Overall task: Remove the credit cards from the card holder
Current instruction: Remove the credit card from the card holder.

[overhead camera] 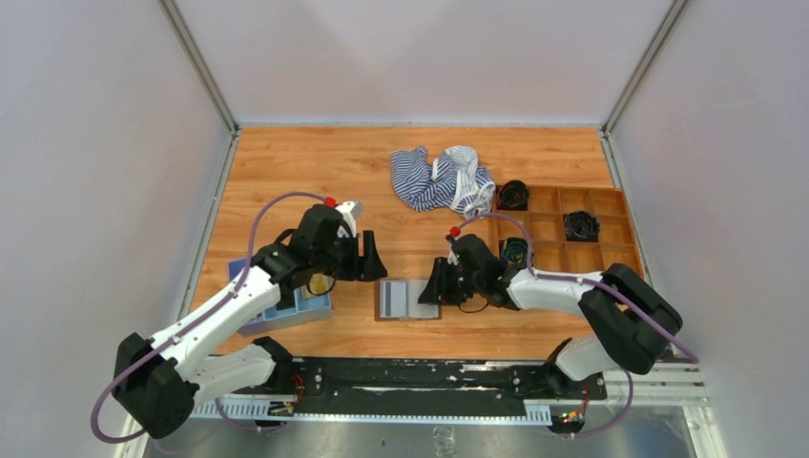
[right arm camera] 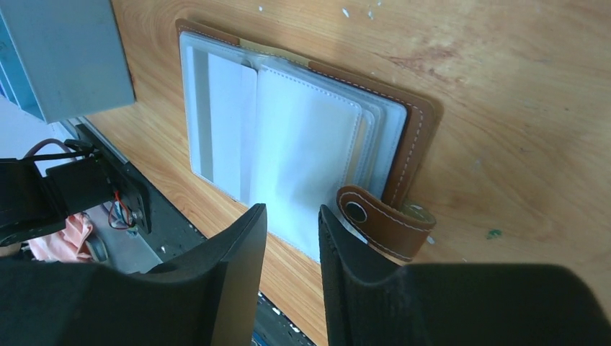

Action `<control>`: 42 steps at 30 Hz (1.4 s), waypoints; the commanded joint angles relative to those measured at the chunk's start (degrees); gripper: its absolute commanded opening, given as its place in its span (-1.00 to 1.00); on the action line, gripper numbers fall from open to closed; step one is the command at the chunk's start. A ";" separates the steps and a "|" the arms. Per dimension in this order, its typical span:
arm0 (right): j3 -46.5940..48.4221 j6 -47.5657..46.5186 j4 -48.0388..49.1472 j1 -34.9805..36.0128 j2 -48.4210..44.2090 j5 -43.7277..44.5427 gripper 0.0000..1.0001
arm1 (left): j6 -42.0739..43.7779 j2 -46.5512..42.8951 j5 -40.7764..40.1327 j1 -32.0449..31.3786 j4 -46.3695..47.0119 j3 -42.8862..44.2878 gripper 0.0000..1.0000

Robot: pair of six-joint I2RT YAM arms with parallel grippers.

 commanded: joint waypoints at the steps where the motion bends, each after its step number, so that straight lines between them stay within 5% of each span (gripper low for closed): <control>1: -0.27 -0.43 -0.64 0.48 3.49 -0.05 -0.24 | 0.21 0.64 0.83 -0.29 1.11 -0.67 0.38; 28: -2.89 0.17 -2.54 0.26 -2.46 4.70 -0.23 | -2.01 5.97 1.23 -0.28 3.30 -3.40 0.40; 42: -4.06 0.66 -2.33 0.26 -4.20 5.04 -0.22 | -7.38 15.95 4.91 -1.01 15.93 -9.35 0.40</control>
